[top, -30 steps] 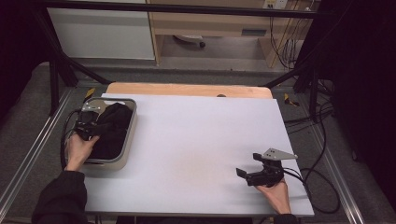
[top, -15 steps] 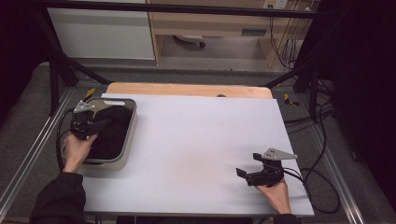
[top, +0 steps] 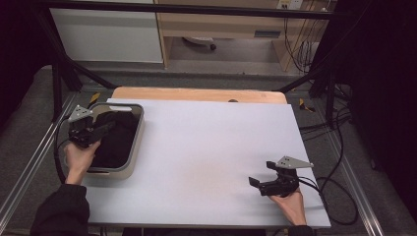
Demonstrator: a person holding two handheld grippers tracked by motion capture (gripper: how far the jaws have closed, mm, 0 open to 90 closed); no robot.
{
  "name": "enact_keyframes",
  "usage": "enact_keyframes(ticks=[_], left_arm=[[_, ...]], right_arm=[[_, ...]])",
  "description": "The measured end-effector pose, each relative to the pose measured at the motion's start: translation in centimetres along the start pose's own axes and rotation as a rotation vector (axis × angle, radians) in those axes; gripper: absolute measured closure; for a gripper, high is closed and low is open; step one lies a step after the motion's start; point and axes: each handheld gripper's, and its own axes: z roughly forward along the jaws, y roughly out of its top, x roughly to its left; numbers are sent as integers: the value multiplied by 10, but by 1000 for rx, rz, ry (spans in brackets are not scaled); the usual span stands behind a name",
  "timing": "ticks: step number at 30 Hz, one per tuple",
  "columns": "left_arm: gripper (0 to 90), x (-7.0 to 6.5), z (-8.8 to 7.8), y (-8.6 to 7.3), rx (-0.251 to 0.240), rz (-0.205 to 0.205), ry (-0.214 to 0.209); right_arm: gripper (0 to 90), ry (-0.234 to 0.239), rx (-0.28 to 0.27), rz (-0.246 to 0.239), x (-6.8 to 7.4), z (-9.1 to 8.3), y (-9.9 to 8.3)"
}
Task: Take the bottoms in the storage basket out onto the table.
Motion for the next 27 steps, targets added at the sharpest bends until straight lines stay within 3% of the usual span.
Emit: enact_keyframes(ticks=[27], left_arm=[[762,-9,-32,8,-239,-6,3]], right_arm=[[6,-1,-4,-1,0,0,0]])
